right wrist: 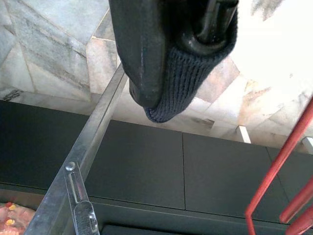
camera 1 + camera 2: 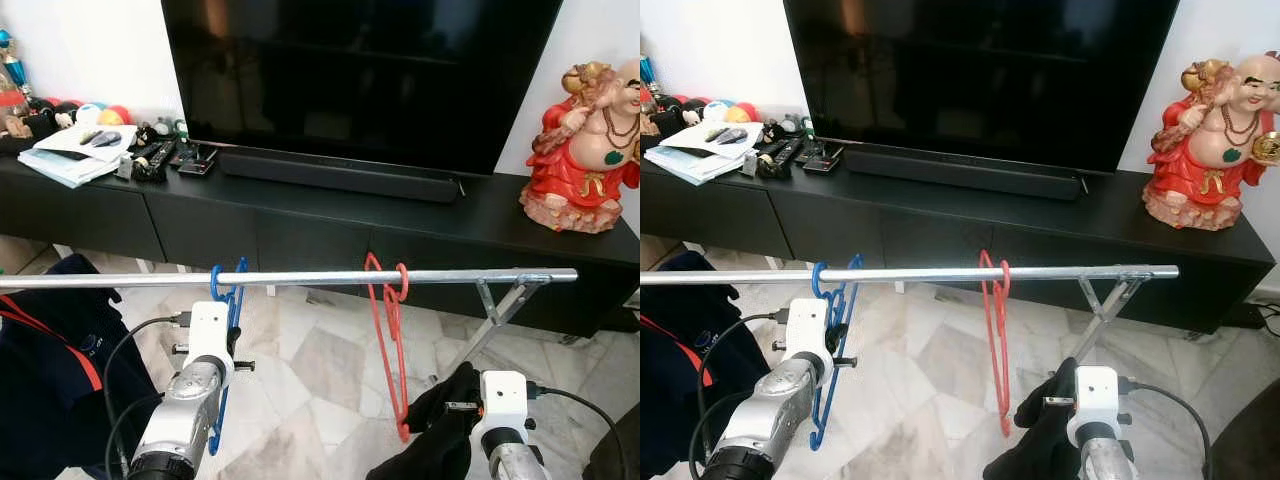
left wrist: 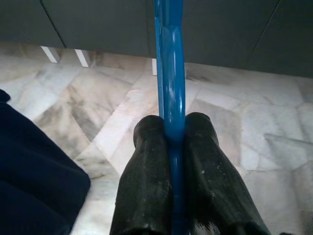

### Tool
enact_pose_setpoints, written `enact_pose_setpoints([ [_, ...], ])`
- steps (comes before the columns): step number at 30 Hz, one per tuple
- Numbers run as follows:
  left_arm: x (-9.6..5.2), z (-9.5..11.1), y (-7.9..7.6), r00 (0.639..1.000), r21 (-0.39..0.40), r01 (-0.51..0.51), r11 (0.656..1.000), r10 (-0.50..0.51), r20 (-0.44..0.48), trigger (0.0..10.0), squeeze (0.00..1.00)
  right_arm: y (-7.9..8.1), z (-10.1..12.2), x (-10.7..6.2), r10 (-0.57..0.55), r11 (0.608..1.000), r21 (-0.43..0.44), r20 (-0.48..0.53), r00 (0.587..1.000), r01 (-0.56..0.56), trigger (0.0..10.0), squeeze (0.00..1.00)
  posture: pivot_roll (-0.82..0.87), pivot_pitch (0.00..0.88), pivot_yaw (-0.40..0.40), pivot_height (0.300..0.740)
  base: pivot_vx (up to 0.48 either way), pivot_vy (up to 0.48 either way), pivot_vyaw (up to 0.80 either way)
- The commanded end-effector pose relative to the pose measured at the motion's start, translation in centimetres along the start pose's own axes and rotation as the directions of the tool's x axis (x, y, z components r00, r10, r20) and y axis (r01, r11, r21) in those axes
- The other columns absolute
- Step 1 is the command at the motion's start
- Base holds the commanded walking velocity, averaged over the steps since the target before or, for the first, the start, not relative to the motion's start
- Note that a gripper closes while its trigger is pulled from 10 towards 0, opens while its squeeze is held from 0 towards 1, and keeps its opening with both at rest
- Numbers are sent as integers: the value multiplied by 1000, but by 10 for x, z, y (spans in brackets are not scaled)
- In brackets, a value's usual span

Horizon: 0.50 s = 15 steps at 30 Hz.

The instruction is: Hang hanger

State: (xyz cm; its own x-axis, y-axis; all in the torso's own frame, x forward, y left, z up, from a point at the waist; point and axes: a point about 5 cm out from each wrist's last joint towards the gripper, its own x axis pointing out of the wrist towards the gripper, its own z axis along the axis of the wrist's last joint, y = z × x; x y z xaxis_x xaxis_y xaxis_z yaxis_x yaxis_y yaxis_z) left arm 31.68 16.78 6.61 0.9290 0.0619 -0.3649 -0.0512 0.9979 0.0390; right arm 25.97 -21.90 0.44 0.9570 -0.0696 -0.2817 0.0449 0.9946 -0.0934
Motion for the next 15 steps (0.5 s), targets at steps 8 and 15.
enact_pose_setpoints([
  [8,-2,6,0,997,43,40,998,-42,65,0,0,-2,5,3,-6,1000,-5,24,1000,6,10000,0,39,0,-42,740,0,0,0],
  [15,-25,0,15,988,112,60,992,-75,136,0,0,-6,5,0,-18,1000,-2,40,999,19,10000,0,48,0,-49,740,0,0,0],
])
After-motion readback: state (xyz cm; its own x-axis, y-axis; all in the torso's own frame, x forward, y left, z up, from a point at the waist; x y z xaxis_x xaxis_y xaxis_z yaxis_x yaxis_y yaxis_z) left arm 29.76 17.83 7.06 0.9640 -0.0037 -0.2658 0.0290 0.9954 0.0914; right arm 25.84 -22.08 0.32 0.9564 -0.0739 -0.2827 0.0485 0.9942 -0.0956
